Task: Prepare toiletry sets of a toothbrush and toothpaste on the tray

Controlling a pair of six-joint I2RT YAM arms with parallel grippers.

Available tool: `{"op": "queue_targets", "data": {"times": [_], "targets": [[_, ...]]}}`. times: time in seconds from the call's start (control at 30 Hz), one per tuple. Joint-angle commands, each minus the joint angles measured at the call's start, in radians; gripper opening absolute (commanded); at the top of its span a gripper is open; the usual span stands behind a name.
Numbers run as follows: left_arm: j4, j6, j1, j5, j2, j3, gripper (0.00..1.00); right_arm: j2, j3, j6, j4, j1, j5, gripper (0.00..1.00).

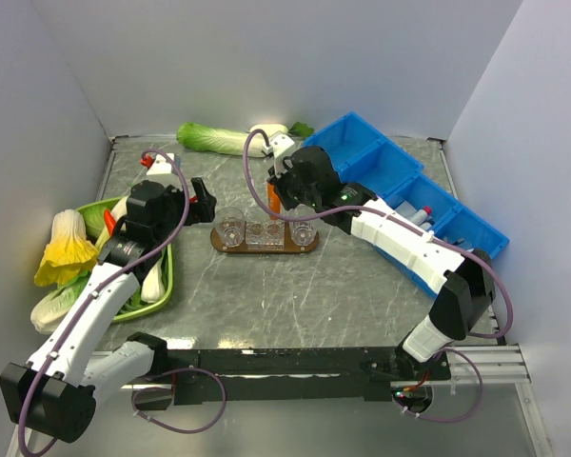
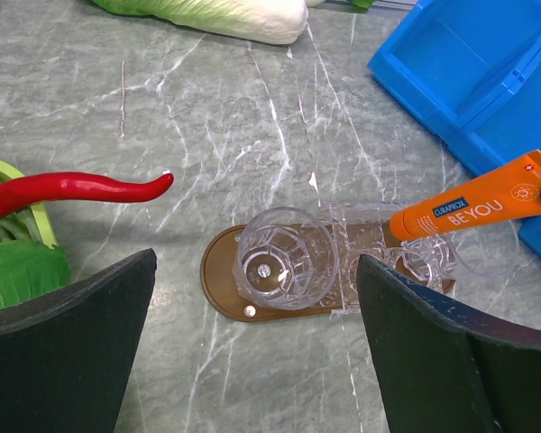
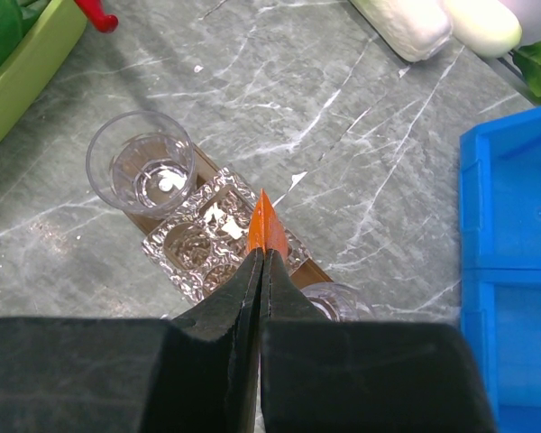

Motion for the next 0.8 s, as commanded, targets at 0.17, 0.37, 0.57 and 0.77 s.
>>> {"op": "queue_targets", "data": {"times": [0.17, 0.37, 0.57, 0.77], "targets": [[0.03, 0.007, 0.002, 0.007, -0.005, 0.022, 0.97, 0.018, 0.065, -0.004, 0.037, 0.006, -0.004, 0.0], [0.03, 0.007, 0.002, 0.009, -0.004, 0.021, 0.97, 0.03, 0.065, -0.002, 0.034, 0.008, -0.006, 0.0], [0.03, 0.009, 0.002, 0.009, -0.004, 0.021, 0.97, 0.039, 0.057, -0.001, 0.049, 0.006, -0.006, 0.0], [0.03, 0.009, 0.002, 0.009, -0.002, 0.021, 0.97, 0.056, 0.057, -0.002, 0.056, 0.006, -0.004, 0.0]]}}
